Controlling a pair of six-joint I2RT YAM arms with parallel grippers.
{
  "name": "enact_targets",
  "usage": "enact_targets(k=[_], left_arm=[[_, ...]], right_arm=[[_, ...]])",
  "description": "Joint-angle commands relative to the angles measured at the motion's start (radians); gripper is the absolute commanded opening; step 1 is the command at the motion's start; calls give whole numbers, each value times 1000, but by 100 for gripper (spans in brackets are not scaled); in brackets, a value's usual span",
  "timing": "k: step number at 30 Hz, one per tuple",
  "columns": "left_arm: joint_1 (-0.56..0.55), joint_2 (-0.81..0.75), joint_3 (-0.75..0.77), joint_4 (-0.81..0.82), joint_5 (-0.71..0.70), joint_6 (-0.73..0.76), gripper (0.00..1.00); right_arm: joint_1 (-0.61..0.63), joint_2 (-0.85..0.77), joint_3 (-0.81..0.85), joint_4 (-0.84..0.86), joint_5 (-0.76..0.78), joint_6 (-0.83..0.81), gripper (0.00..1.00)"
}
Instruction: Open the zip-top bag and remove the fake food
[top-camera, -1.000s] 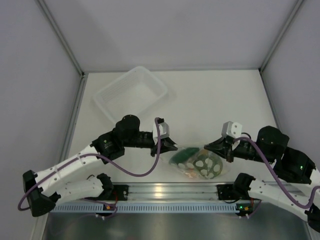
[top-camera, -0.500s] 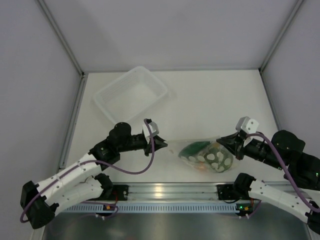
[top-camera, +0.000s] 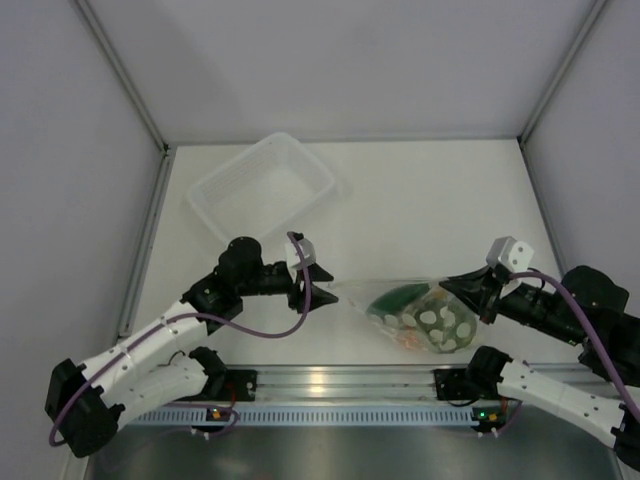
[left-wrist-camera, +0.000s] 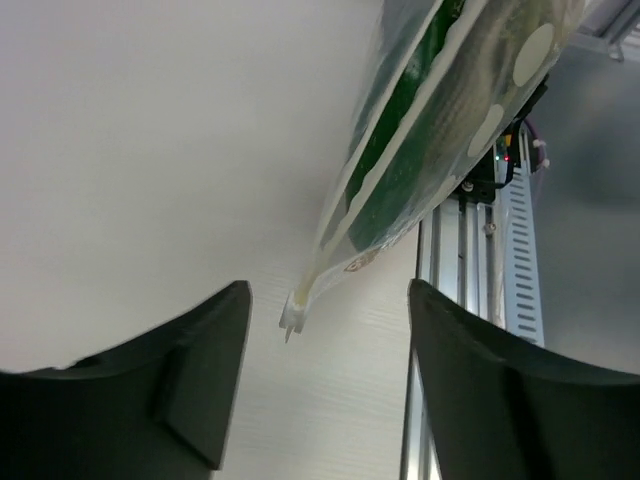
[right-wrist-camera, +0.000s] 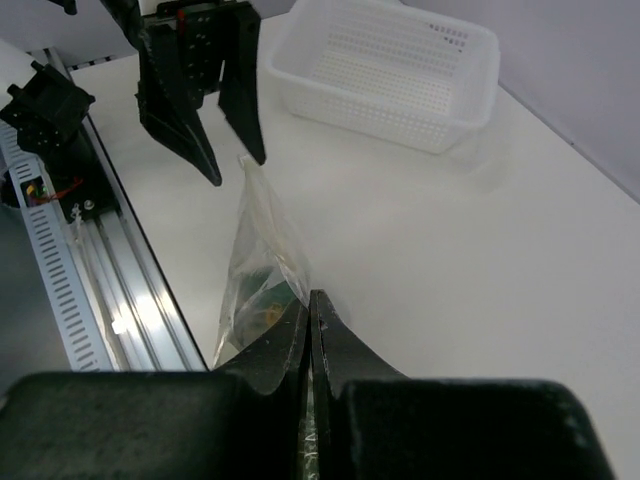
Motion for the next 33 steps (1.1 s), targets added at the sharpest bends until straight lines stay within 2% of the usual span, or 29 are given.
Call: enact_targets(k=[1,2,5,9,14,19,22,33], left_arm=[[6,8,85,21,95,-16,73],[6,9,100,21,98,-45,86],[6,20,163,22,74,-48,98],[6,83,245,28,-7,-70,98],[-7,182,308,31,66,-73,97],[-87,189,303,64,46,-42,92],[-110,178,282,108,-12,-44,87],[-110,230,254,140,51,-59,82]], right_arm=[[10,3,-36,121,-58,-11,0],[11,1,-47,137,-69,-23,0],[10,-11,-84,152,-127,-44,0],[10,-8,-107,148,-185,-58,0],[11,-8,-110,148,-195,-61,0],[10,-10,-112,146,-181,-60,0],[11,-11,-110,148,-198,-58,0],[10,-8,-121,166,-199,-52,0]])
